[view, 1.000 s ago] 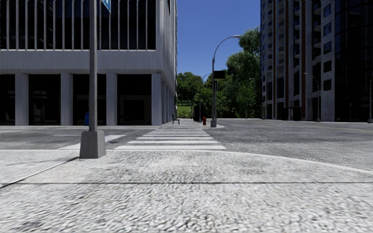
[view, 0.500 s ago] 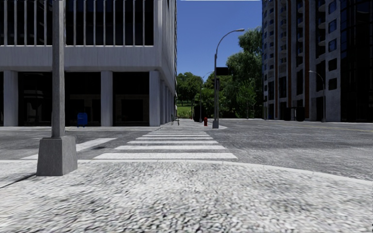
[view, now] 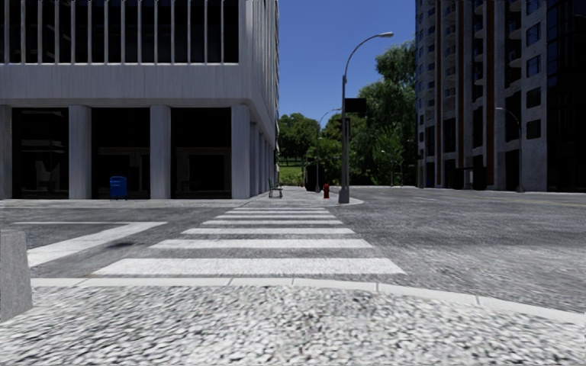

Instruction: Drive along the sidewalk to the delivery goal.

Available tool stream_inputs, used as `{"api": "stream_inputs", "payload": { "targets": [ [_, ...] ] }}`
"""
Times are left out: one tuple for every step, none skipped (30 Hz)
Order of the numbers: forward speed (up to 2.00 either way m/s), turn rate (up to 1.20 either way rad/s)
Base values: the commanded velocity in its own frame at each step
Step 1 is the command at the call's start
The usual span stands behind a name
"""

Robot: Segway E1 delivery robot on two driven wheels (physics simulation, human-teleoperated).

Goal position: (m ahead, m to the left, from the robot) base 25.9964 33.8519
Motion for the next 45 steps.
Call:
{"api": "stream_inputs", "payload": {
  "targets": [
    [2.00,0.00],
    [2.00,0.00],
    [2.00,0.00],
    [2.00,0.00],
    [2.00,0.00],
    [2.00,0.00],
    [2.00,0.00],
    [2.00,0.00],
    [2.00,0.00],
    [2.00,0.00],
    [2.00,0.00],
    [2.00,0.00],
    [2.00,0.00],
    [2.00,0.00],
    [2.00,0.00],
    [2.00,0.00],
    [2.00,0.00],
    [2.00,0.00],
    [2.00,0.00],
    [2.00,0.00],
    [2.00,0.00],
    [2.00,0.00],
    [2.00,0.00],
    [2.00,0.00],
    [2.00,0.00],
    [2.00,0.00],
    [2.00,0.00],
    [2.00,0.00],
    [2.00,0.00],
    [2.00,0.00],
    [2.00,0.00],
    [2.00,0.00],
    [2.00,0.00],
    [2.00,0.00],
    [2.00,0.00],
    [2.00,0.00],
    [2.00,0.00],
    [2.00,0.00],
    [2.00,0.00],
    [2.00,0.00],
    [2.00,0.00],
    [2.00,0.00],
    [2.00,0.00],
    [2.00,0.00],
    [2.00,0.00]
  ]
}}
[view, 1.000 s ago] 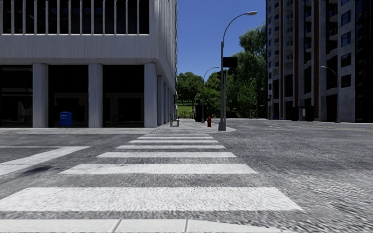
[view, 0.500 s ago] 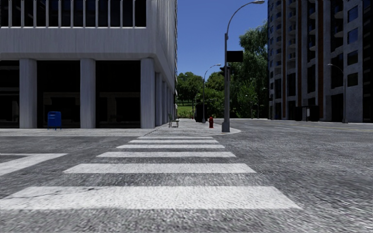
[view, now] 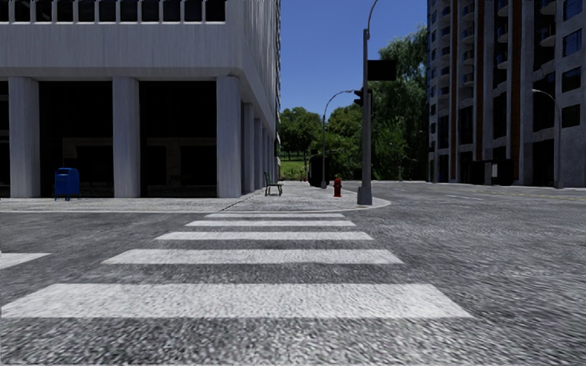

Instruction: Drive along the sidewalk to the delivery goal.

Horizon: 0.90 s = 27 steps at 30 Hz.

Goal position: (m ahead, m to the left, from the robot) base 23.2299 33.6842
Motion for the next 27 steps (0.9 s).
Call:
{"api": "stream_inputs", "payload": {
  "targets": [
    [2.00,0.00],
    [2.00,0.00],
    [2.00,0.00],
    [2.00,0.00],
    [2.00,0.00],
    [2.00,0.00],
    [2.00,0.00],
    [2.00,0.00],
    [2.00,0.00],
    [2.00,0.00],
    [2.00,0.00],
    [2.00,0.00],
    [2.00,0.00],
    [2.00,0.00],
    [2.00,0.00],
    [2.00,0.00],
    [2.00,0.00],
    [2.00,0.00],
    [2.00,0.00],
    [2.00,0.00],
    [2.00,0.00],
    [2.00,0.00],
    [2.00,0.00],
    [2.00,0.00],
    [2.00,0.00],
    [2.00,0.00],
    [2.00,0.00]
  ]
}}
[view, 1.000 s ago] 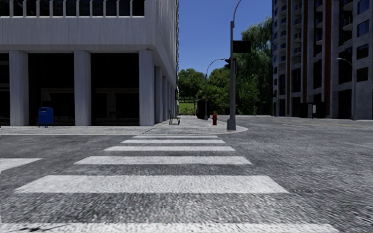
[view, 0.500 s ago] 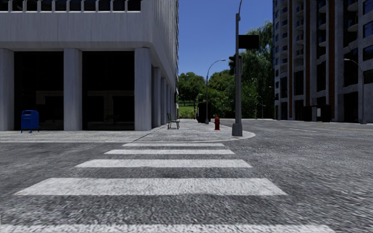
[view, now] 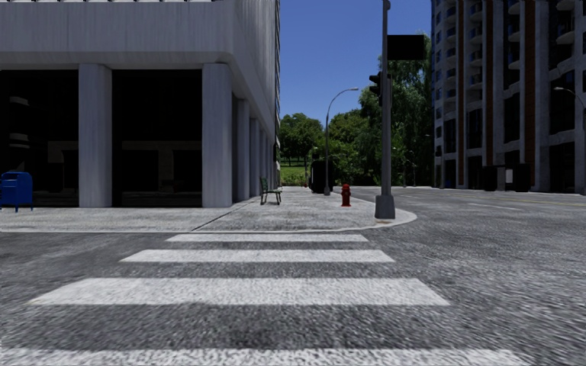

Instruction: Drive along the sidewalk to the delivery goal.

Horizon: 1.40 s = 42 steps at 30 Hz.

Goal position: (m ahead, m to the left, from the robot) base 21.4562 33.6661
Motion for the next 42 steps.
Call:
{"api": "stream_inputs", "payload": {
  "targets": [
    [2.00,0.00],
    [2.00,0.00],
    [2.00,0.00],
    [2.00,0.00],
    [2.00,0.00],
    [2.00,0.00],
    [2.00,0.00],
    [2.00,0.00],
    [2.00,0.00],
    [2.00,0.00],
    [2.00,0.00],
    [2.00,0.00],
    [2.00,0.00],
    [2.00,0.00],
    [2.00,0.00],
    [2.00,0.00],
    [2.00,0.00],
    [2.00,0.00],
    [2.00,0.00],
    [2.00,0.00],
    [2.00,0.00],
    [2.00,0.00],
    [2.00,0.00],
    [2.00,0.00],
    [2.00,0.00],
    [2.00,0.00],
    [2.00,0.00],
    [2.00,0.00],
    [2.00,0.00],
    [2.00,0.00],
    [2.00,0.00],
    [2.00,0.00],
    [2.00,0.00],
    [2.00,0.00],
    [2.00,0.00],
    [2.00,0.00],
    [2.00,0.00],
    [2.00,0.00],
    [2.00,0.00],
    [2.00,0.00],
    [2.00,0.00],
    [2.00,0.00]
  ]
}}
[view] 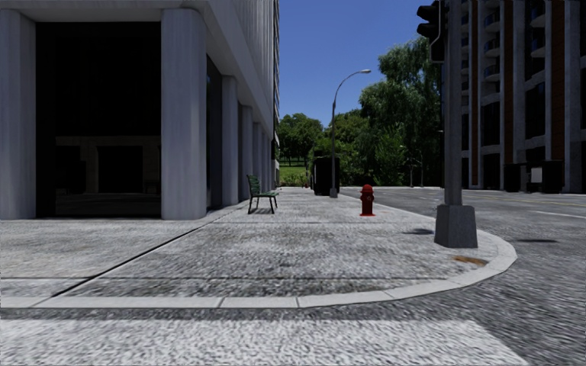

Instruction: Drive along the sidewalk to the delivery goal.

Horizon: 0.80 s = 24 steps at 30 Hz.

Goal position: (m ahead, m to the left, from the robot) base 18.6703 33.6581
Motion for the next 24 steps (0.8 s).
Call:
{"api": "stream_inputs", "payload": {
  "targets": [
    [2.00,0.00],
    [2.00,0.00],
    [2.00,0.00],
    [2.00,0.00],
    [2.00,0.00],
    [2.00,0.00],
    [2.00,0.00],
    [2.00,0.00],
    [2.00,0.00],
    [2.00,0.00],
    [2.00,0.00],
    [2.00,0.00],
    [2.00,0.00],
    [2.00,0.00],
    [2.00,0.00],
    [2.00,0.00],
    [2.00,0.00],
    [2.00,0.00],
    [2.00,0.00],
    [2.00,0.00],
    [2.00,0.19],
    [2.00,0.19],
    [2.00,0.68],
    [2.00,0.85]
  ]
}}
